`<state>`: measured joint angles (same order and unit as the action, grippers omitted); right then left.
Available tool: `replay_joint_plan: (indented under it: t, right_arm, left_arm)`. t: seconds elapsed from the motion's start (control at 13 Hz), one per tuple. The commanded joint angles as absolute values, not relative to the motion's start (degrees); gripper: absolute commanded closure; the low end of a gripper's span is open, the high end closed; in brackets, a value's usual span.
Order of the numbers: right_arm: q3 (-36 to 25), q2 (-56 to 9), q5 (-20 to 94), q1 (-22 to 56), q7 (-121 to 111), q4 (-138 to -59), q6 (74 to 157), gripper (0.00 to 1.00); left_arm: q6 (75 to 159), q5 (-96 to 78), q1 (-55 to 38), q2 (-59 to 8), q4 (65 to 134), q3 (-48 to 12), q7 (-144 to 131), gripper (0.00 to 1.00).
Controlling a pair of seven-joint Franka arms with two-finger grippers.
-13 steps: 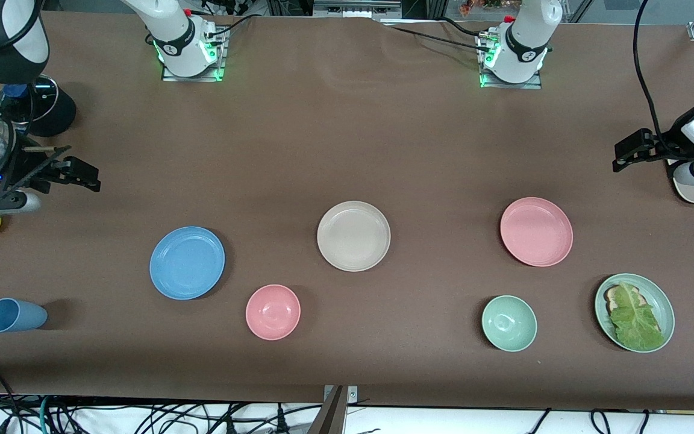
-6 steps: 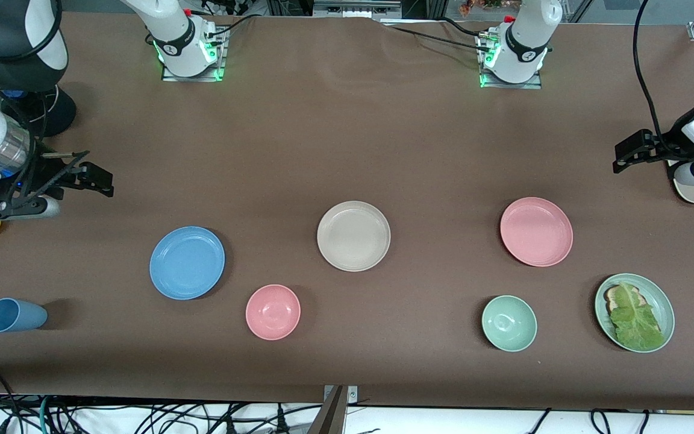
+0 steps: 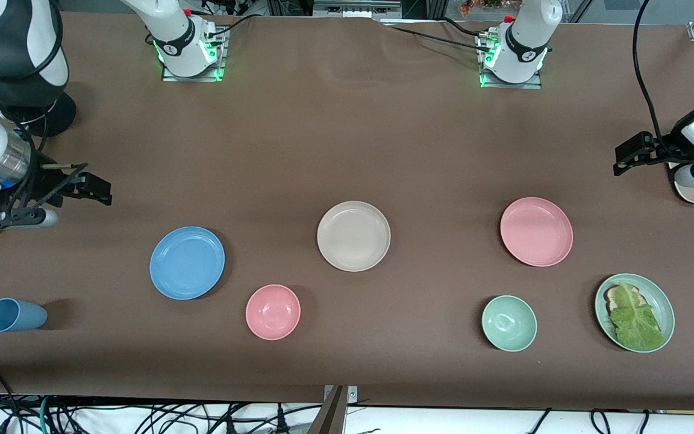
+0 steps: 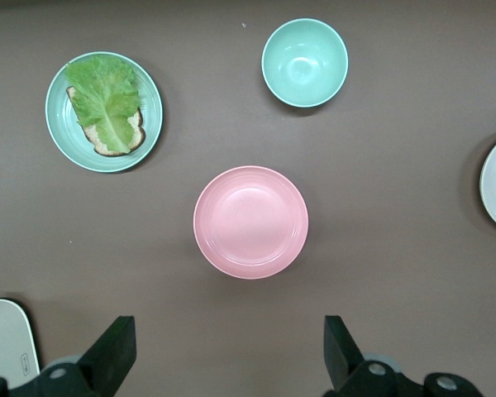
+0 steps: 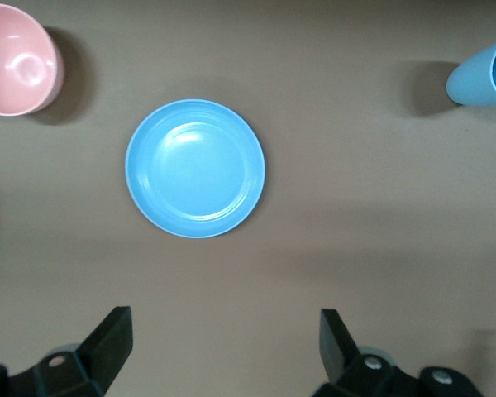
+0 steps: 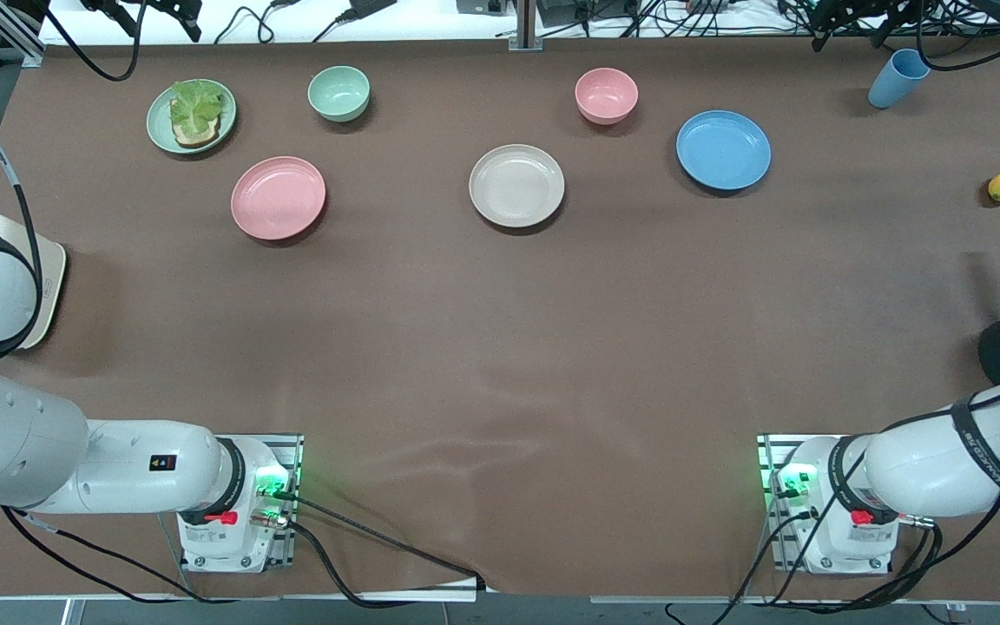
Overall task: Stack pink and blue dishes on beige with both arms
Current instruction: 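Reach the right gripper to the blue plate while the left gripper reaches the pink plate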
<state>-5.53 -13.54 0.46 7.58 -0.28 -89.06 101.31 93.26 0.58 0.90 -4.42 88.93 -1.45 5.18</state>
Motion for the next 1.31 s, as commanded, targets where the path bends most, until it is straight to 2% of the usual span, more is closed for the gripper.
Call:
replay_joint_plan:
  t: [0.0,0.62,1.0,1.23]
  right_arm:
    - [-5.4,-16.9,0.4,6.5,-0.9,-89.2,104.7,0.00]
    - [-5.3,-28.0,1.0,6.3,-0.8,-89.2,119.5,0.00]
    - [-5.2,-29.8,1.3,6.1,-0.8,-89.8,121.6,0.00]
    - [-5.0,-30.2,1.4,6.2,-0.7,-89.8,123.1,0.00]
  left_arm:
    - [93.8,1.9,0.5,-4.8,88.4,-1.4,6.2,0.00]
    - [93.5,2.3,0.3,-4.7,88.2,-1.5,6.5,0.00]
    - [93.1,2.5,0.4,-5.1,88.4,-1.4,6.3,0.00]
    - [93.4,4.6,1.0,-8.4,88.3,-1.1,6.1,0.00]
